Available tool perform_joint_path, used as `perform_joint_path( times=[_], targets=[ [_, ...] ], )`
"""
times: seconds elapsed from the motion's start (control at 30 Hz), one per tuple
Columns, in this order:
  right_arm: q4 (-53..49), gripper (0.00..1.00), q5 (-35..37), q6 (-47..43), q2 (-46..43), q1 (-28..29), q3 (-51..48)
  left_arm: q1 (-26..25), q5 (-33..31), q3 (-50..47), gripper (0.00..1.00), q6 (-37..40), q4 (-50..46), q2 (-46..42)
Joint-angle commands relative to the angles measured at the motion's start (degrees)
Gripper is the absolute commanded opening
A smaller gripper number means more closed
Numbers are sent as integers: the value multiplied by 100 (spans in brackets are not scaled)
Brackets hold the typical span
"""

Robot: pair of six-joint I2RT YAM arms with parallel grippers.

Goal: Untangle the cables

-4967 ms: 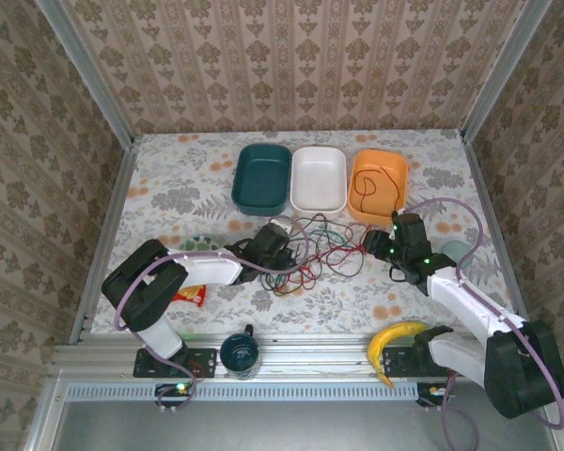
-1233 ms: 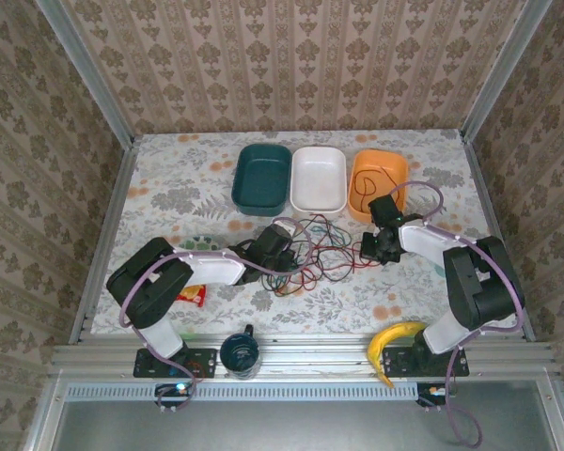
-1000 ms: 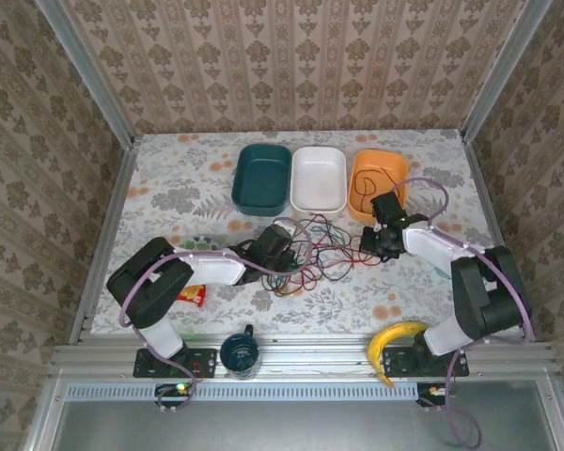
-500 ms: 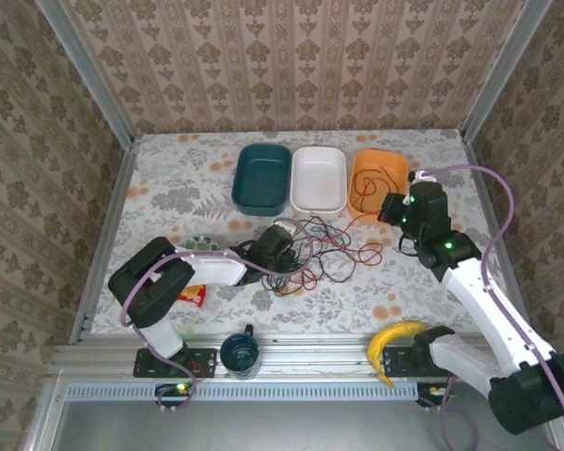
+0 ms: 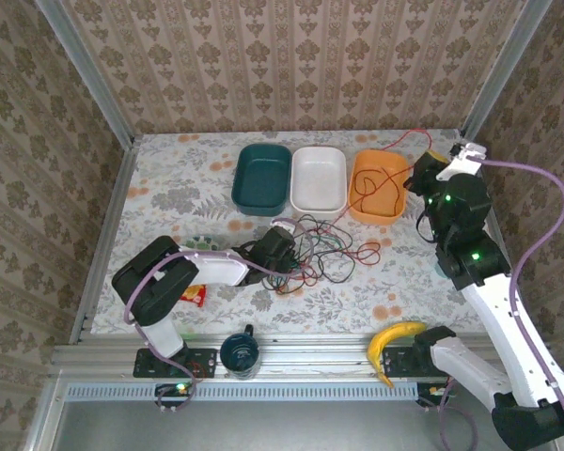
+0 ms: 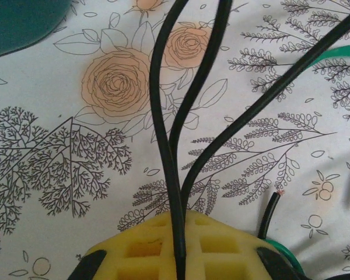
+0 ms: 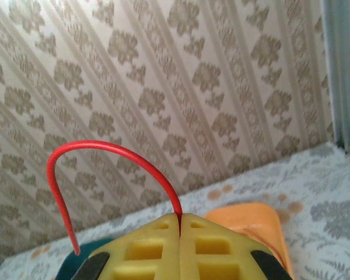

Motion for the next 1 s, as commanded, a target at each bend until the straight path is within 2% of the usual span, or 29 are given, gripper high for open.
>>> perform_joint_path(
  times=[0.0, 0.33, 0.43, 0.57, 0.8, 0.97],
  targets=[
    [581, 0, 533, -231, -241, -32, 49, 44, -375, -176, 0, -183, -653, 242],
    [699, 0, 1074, -385, -528, -214, 222, 177, -609, -294, 0, -515, -846, 298],
    [663, 0, 991, -441, -573, -298, 249, 172, -609, -316, 0, -511, -822, 263],
    [461, 0, 682, -363, -362, -339, 278, 152, -556, -308, 0, -431, -756, 236],
    [1084, 0, 657, -619, 253, -354, 120, 120, -484, -264, 0, -364, -693, 165],
    [1181, 0, 509, -542, 822, -332, 50, 110, -455, -229, 0, -333, -728, 123]
  ],
)
